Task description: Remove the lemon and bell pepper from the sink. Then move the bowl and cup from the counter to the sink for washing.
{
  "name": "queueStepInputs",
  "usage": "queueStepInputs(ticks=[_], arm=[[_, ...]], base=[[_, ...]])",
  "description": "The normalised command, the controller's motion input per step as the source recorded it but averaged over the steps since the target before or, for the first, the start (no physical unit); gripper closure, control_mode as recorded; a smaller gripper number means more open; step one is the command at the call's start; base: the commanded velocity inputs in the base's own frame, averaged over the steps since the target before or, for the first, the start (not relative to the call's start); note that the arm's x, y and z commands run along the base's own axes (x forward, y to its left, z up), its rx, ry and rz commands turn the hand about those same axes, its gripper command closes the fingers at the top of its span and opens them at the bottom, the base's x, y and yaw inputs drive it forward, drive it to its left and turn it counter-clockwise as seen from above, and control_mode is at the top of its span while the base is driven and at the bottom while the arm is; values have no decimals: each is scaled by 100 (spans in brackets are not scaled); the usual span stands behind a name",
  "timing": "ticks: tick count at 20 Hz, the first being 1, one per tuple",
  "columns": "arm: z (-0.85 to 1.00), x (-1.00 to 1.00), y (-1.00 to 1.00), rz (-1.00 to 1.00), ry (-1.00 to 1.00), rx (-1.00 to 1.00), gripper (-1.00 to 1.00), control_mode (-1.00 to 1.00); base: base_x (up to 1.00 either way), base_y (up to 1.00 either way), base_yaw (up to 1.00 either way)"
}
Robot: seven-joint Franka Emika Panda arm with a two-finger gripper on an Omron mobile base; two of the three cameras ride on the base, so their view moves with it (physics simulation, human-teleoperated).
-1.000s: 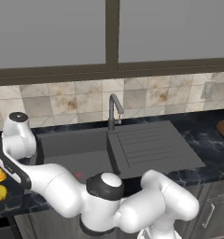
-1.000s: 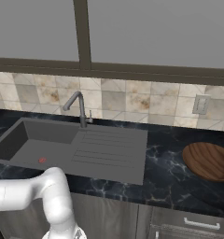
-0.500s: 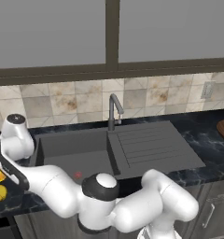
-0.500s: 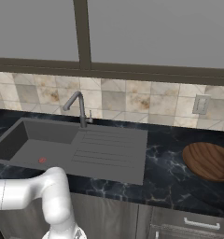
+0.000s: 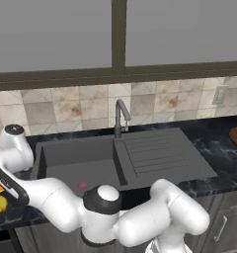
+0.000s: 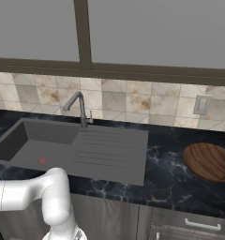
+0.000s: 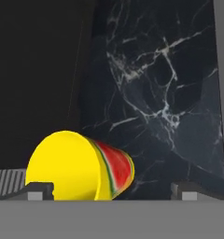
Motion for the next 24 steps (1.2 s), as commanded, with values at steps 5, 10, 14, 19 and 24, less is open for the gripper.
queueStepInputs(ticks=[5, 10, 14, 19, 24], arm=[[-13, 3, 8, 0, 0, 0, -100, -100], [-14, 4, 6, 0, 0, 0, -100, -100], [-12, 8, 5, 0, 0, 0, -100, -100], [-10, 8, 5, 0, 0, 0, -100, -100], [-8, 8, 8, 0, 0, 0, -100, -100]], base=[[0, 0, 0], [0, 0, 0], [0, 0, 0], [0, 0, 0], [0, 0, 0]])
